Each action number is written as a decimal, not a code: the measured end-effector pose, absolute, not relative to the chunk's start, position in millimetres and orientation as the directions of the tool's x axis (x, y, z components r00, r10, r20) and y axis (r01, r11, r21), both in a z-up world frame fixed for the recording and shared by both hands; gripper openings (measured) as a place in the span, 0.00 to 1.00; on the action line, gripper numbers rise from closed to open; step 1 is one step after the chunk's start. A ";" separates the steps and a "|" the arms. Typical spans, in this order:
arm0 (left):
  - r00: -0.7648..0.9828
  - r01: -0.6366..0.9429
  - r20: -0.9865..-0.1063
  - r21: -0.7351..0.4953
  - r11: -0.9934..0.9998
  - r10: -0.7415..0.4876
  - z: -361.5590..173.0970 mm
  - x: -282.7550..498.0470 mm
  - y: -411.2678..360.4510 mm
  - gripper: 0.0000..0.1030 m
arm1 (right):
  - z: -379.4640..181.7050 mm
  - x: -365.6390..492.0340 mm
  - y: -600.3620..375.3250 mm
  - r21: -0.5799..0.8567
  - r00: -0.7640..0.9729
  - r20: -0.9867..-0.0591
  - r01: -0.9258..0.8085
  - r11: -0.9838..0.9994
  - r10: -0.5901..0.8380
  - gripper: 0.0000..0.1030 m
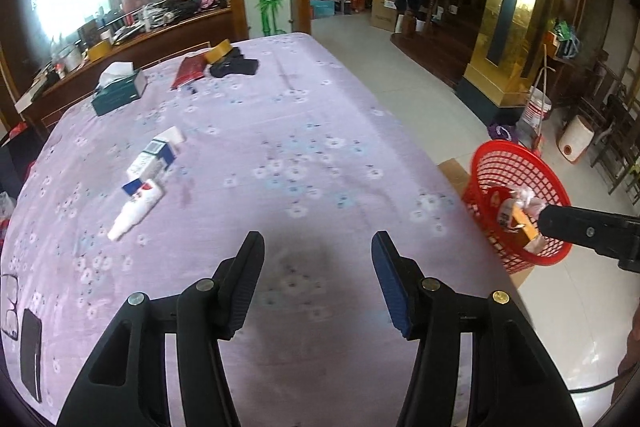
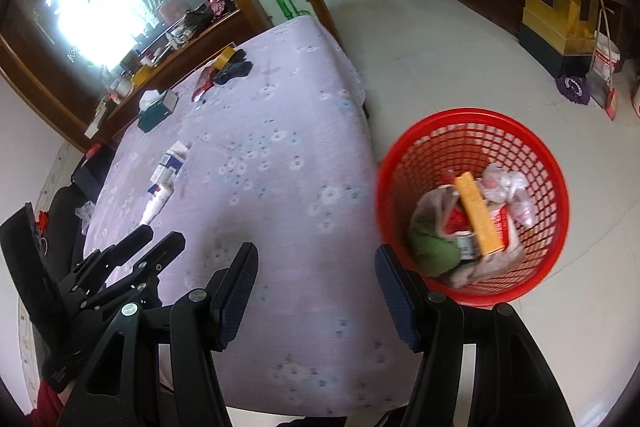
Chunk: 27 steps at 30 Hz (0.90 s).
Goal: Collect trash
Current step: 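Withdraw both tools from the wastebasket back toward the table, then grasp the white bottle with the left tool while the right tool grasps the white medicine box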
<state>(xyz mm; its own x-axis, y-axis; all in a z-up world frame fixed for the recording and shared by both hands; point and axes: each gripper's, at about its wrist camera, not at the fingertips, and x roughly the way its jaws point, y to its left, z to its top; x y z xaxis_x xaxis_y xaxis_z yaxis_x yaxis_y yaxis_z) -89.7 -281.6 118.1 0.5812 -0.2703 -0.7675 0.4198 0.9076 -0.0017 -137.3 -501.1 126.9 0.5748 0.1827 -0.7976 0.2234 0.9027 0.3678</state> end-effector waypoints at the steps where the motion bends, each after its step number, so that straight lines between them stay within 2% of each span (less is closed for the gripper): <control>1: 0.580 0.417 -0.769 -0.005 0.909 -0.270 117.3 -87.9 -277.2 0.53 | 127.0 -135.6 -494.3 0.363 0.572 -0.800 0.221 0.905 0.181 0.63; 27: 0.542 0.334 -0.808 -0.047 0.941 -0.232 87.9 -32.6 -170.3 0.53 | 110.3 -91.4 -387.3 0.335 0.504 -0.839 0.177 0.925 0.207 0.63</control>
<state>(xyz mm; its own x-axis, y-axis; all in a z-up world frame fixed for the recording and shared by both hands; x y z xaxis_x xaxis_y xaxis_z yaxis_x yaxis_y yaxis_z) -32.6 -170.3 87.9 0.5417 -0.2324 -0.8078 0.3338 0.9415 -0.0471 -91.4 -387.3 110.3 0.5039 0.2074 -0.8385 0.1769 0.9254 0.3352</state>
